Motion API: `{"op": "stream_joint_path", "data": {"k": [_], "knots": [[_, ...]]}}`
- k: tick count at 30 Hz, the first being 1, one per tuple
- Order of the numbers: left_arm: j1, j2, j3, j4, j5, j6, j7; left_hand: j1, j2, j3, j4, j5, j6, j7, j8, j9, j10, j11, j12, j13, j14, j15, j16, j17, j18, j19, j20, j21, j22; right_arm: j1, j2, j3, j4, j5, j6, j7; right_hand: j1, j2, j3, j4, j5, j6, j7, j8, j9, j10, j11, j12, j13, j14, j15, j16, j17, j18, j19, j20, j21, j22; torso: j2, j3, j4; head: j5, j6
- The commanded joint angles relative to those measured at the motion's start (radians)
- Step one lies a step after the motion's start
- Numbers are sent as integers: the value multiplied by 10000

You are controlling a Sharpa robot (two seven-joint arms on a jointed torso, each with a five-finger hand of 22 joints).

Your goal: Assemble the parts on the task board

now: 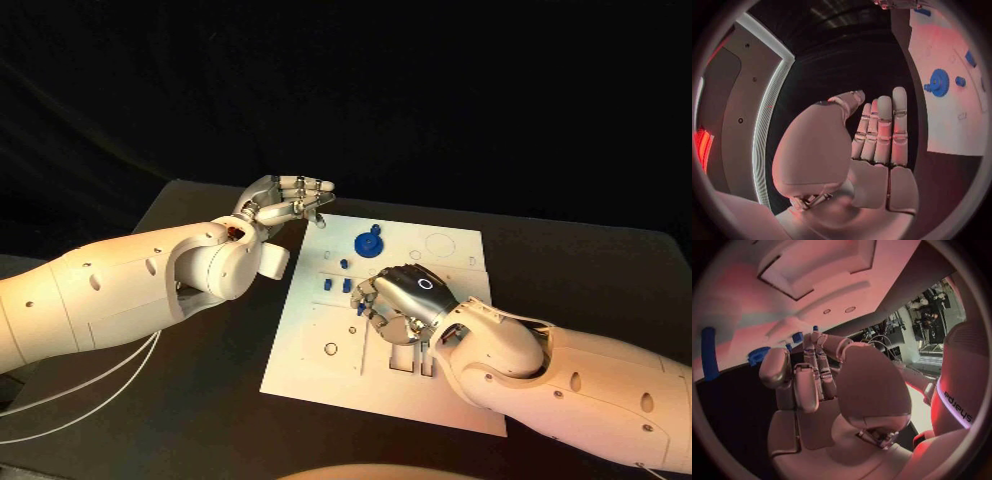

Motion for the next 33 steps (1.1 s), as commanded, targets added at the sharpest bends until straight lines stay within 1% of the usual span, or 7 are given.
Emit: {"op": "stream_joint_path", "data": {"k": [1, 5, 15, 33], "knots": [[6, 35, 8, 10, 38, 150, 102, -132, -6, 3, -53, -40, -74, 5, -59, 2, -68, -8, -50, 5, -82, -9, -38, -11, 127, -43, 59, -64, -17, -104, 105, -15, -97, 6, 131, 173, -23, 48, 69, -4, 47, 23, 51, 35, 13, 172, -224, 18, 11, 330, -57, 13, -10, -174, -8, 12, -51, -14, 1, 7, -7, 47, -47], [6, 46, 8, 7, 38, 153, 99, -135, -5, 3, -54, -40, -74, 5, -58, 2, -70, -8, -50, 5, -85, -7, -38, -11, 127, -45, 60, -65, -17, -220, 200, -28, -176, 19, 136, 198, -29, 43, 67, -7, 49, 18, 55, 33, 13, 168, -222, 15, 12, 329, -56, 11, -13, -173, -11, 13, -54, -15, 4, 11, -7, 49, -75], [6, 58, 8, -9, 31, 163, 92, -135, -5, 3, -54, -40, -74, 5, -58, 2, -70, -8, -50, 5, -85, -7, -38, -11, 127, -45, 60, -65, -17, -357, 316, -46, -262, 35, 155, 223, -34, 38, 64, -9, 50, 15, 59, 32, 13, 165, -220, 14, 13, 328, -55, 10, -14, -174, -9, 14, -50, -11, 2, 10, -7, 55, -123], [7, 51, 8, -55, 22, 175, 57, -151, 3, 0, -57, -40, -70, 6, -55, 6, -83, -3, -47, 7, -98, -2, -35, -12, 126, -54, 66, -70, -19, -395, 229, -62, -207, 78, 246, 257, -57, 29, 50, -9, 52, 7, 69, 30, 14, 157, -213, 10, 17, 327, -49, 6, -21, -173, -17, 17, -59, -14, 0, 7, -9, 64, -214]]}}
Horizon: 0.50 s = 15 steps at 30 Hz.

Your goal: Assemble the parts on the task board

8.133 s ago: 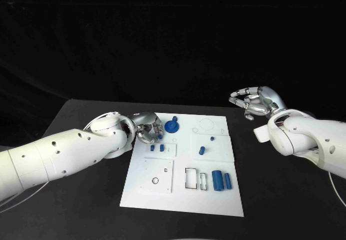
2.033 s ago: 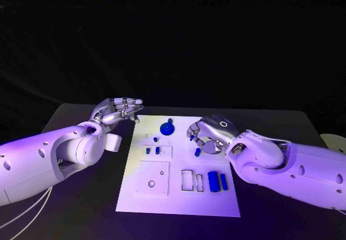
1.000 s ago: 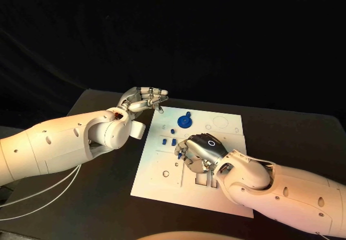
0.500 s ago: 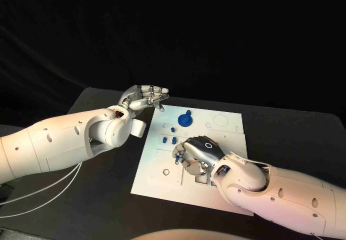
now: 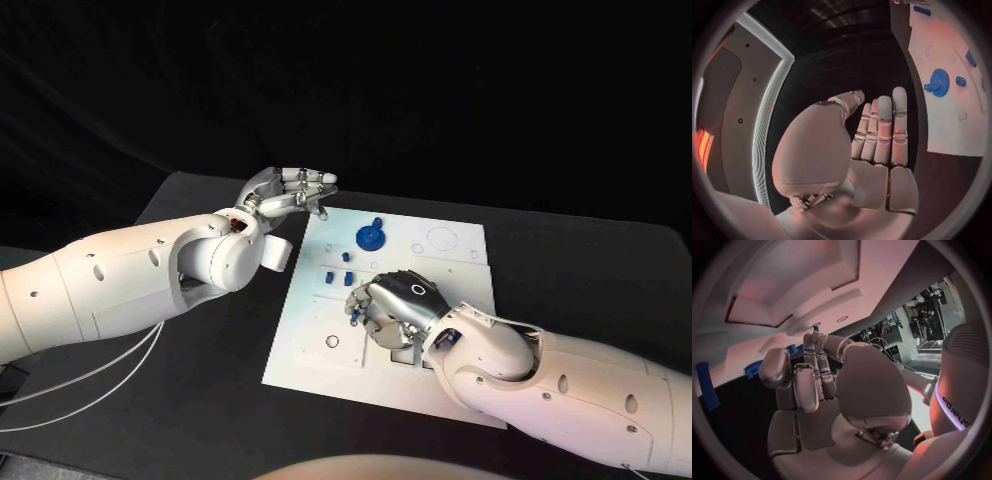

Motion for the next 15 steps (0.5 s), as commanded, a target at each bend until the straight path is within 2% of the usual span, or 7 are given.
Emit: {"op": "stream_joint_path", "data": {"k": [1, 15], "knots": [[7, 15, 8, -1, 22, 164, 61, -72, 2, 0, -57, -40, -71, 6, -55, 5, -84, -3, -48, 7, -98, -2, -35, -14, 125, -20, 32, -31, -13, -30, -41, -25, 20, -25, 224, 42, -27, 59, 63, 2, 65, -3, 58, 21, 11, 70, -161, 42, 17, 327, -49, 6, -9, -173, -17, 17, -58, -14, -1, 0, -2, 7, -23], [7, 16, 8, -40, 20, 182, 37, -82, 5, -3, -70, -41, -68, 7, -51, 10, -104, 1, -46, 9, -111, 2, -30, -14, 126, -30, 38, -36, -14, -31, -79, -27, 65, -56, 225, 16, -45, 62, 53, 4, 72, -7, 62, 22, 13, 66, -158, 41, 22, 325, -45, 4, -12, -173, -20, 21, -59, -10, 3, 6, -1, -14, -11]]}}
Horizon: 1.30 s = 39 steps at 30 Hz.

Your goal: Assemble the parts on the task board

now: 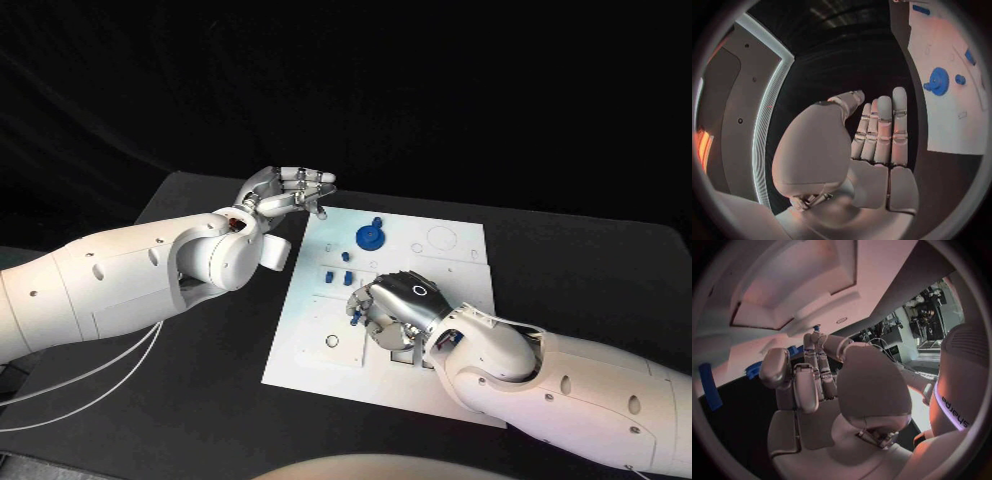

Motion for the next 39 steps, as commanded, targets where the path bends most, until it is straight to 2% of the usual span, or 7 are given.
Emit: {"op": "stream_joint_path", "data": {"k": [1, 8, 23, 28, 30, 33, 39], "knots": [[7, 20, 8, 7, 20, 175, 44, -83, 5, -3, -70, -41, -68, 7, -51, 9, -69, -35, -46, 9, -39, 3, -31, -15, 127, -30, 38, -36, -15, -18, 2, -12, 9, -64, 216, 1, 0, 120, 54, 5, 58, -8, 61, 61, 14, 65, -159, 18, 12, 325, -45, 4, -12, -173, -20, 21, -59, -10, 2, -2, 0, -15, 6], [7, 24, 7, 3, 16, 181, 40, -85, 6, -4, -74, -41, -67, 6, -49, 11, -78, -34, -47, 9, -43, 5, -29, -15, 127, -32, 40, -38, -15, -18, 47, -16, -3, -70, 350, -23, 0, 120, 54, 5, 58, -8, 61, 61, 14, 65, -159, 18, 12, 325, -45, 4, -12, -173, -20, 21, -59, -10, -3, -6, 0, -28, 2], [7, 14, 7, 15, 12, 176, 32, -86, 9, -4, -80, -41, -63, 5, -46, 13, -88, -33, -48, 10, -48, 6, -27, -15, 128, -35, 41, -39, -16, -20, 201, -84, -161, -237, 1065, -193, -103, 83, -79, 8, 13, -28, 75, 77, 37, 35, -151, 12, 38, 307, -29, -28, -70, -160, -76, 42, -126, -39, 0, -16, 8, -59, -14], [7, 19, 7, 6, 11, 178, 29, -86, 9, -4, -80, -41, -63, 5, -46, 13, -88, -33, -48, 10, -48, 6, -27, -15, 128, -35, 41, -39, -16, -20, 197, -93, -149, -196, 1059, -154, -264, 48, -385, 57, 226, -170, 120, 60, 62, -138, -106, -67, 43, 304, 14, -33, -70, -150, -132, 83, -212, -71, 0, -11, 3, -60, -12], [7, 20, 7, 4, 11, 177, 24, -86, 9, -4, -80, -41, -63, 5, -46, 13, -88, -33, -48, 10, -48, 6, -27, -15, 128, -35, 41, -39, -16, -19, 181, -96, -118, -160, 1031, -128, -431, -46, -604, 125, 428, -479, 202, -89, 9, -298, -40, -137, 27, 310, 80, -21, -47, -149, -159, 131, -271, -98, -2, -10, 3, -61, -15], [7, 18, 7, 2, 11, 174, 21, -86, 9, -4, -80, -41, -63, 5, -46, 13, -88, -33, -48, 10, -48, 6, -27, -15, 128, -35, 41, -39, -16, -19, 144, -98, -59, -132, 938, -112, -592, -153, -827, 195, 541, -642, 235, -174, -25, -336, -7, -131, 37, 312, 114, -12, -35, -141, -175, 174, -325, -123, -3, -6, 4, -59, -17], [7, 12, 7, 0, 11, 171, 16, -84, 13, -3, -98, -41, -57, 5, -40, 18, -105, -32, -46, 11, -58, 7, -23, -15, 130, -41, 45, -41, -16, -18, -29, -99, 84, -104, 625, -207, -800, -349, -1096, 302, 619, -1077, 357, -476, -162, -429, 87, -142, 37, 297, 184, -23, -71, -121, -209, 246, -466, -201, -3, -2, 3, -64, -4]]}}
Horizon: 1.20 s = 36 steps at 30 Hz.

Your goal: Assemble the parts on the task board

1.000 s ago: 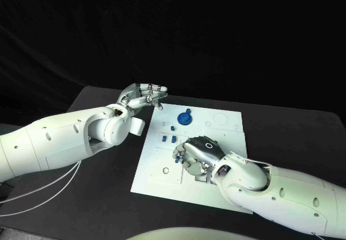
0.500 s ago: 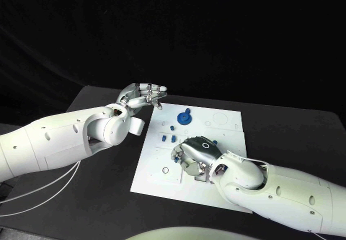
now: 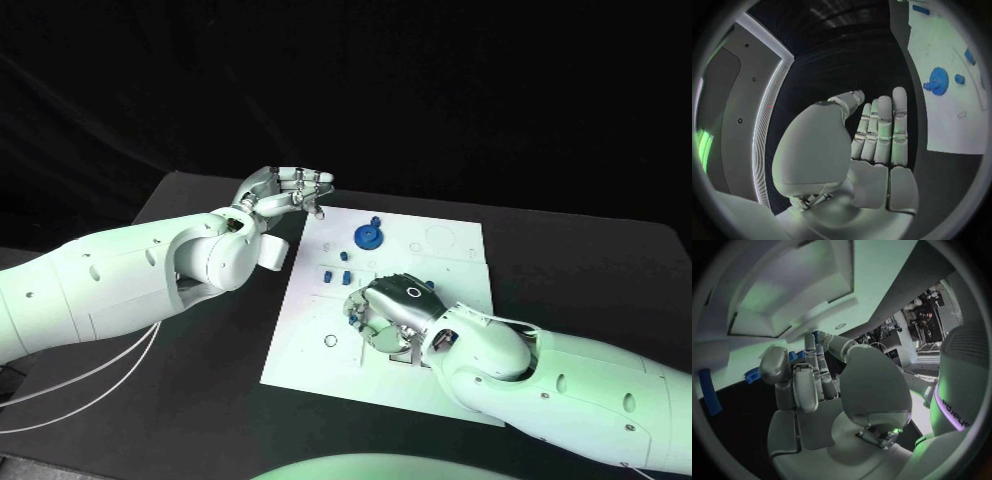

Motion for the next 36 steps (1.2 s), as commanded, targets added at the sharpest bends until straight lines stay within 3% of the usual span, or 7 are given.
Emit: {"op": "stream_joint_path", "data": {"k": [1, 11, 20, 22, 25, 27, 36], "knots": [[6, 10, 8, 13, 13, 151, 42, -85, 14, -3, -97, -41, -57, 5, -40, 17, -70, 5, -46, 11, -59, 7, -23, -16, 130, -41, 45, -41, -17, -51, -112, -45, 102, -4, 65, -132, -9, -139, -94, 33, 26, -130, 49, -107, -50, -19, 84, -28, 9, 318, 99, -23, -20, -119, -14, 56, -74, -32, -4, 3, -1, -3, 11], [5, -5, 7, 4, 13, 149, 38, -85, 13, -3, -100, -41, -58, 5, -41, 17, -73, 6, -46, 11, -60, 7, -22, -16, 130, -42, 45, -42, -17, 28, -628, -11, 672, 89, -513, -254, -113, -280, -223, 96, 28, -280, 75, -237, -112, -186, 138, -93, -20, 291, 146, -57, -94, -100, -53, 102, -193, -104, -7, 5, -11, -30, 52], [5, -10, 7, -2, 13, 156, 34, -85, 13, -3, -100, -41, -58, 5, -41, 17, -73, 6, -46, 11, -60, 7, -22, -16, 130, -42, 45, -42, -17, 311, -1310, 101, 1244, 344, -765, -319, -153, -344, -284, 141, 17, -345, 66, -304, -145, -264, 147, -116, -33, 278, 158, -73, -124, -88, -67, 121, -256, -141, -6, 0, -1, -116, 134], [5, -8, 7, -6, 13, 169, 36, -86, 13, -5, -115, -41, -66, 10, -43, 19, -92, 10, -46, 12, -70, 10, -19, -17, 131, -47, 48, -43, -17, 512, -1598, 141, 1304, 974, -635, -297, -201, -388, -321, 187, -3, -336, 62, -317, -153, -404, 171, -190, -73, 279, 174, -69, -112, -92, -55, 134, -262, -139, -10, -8, -2, -265, 237], [5, -9, 6, -4, 13, 192, 41, -87, 13, -5, -117, -42, -67, 11, -43, 19, -95, 11, -45, 13, -72, 10, -18, -17, 131, -48, 48, -43, -17, 760, -1930, 173, 1302, 1495, -341, -284, -215, -438, -345, 222, 132, -363, 103, -359, -174, -589, 219, -291, -141, 281, 210, -63, -106, -83, -66, 160, -325, -177, -11, -14, -10, -384, 279], [4, -6, 6, -8, 13, 208, 48, -87, 13, -5, -117, -42, -67, 11, -43, 19, -95, 11, -45, 13, -72, 10, -18, -17, 131, -48, 48, -43, -17, 1009, -2244, 194, 1269, 1883, 93, -262, -386, -651, -556, 310, 263, -477, 86, -446, -211, -897, 263, -451, -245, 257, 258, -101, -198, -61, -122, 202, -463, -267, -16, -20, -12, -440, 299], [2, 22, 0, -48, 15, 235, 66, -88, 15, -5, -121, -42, -66, 8, -41, 20, -99, 11, -44, 13, -75, 11, -17, -17, 131, -50, 50, -44, -17, 1463, -3057, 215, 1174, 2107, 1798, -204, -342, -827, -1514, 449, 323, -933, -6, -780, -326, -1640, 302, -696, -541, 128, 301, -251, -520, 52, -428, 258, -1121, -681, 2, -5, -31, -475, 331]]}}
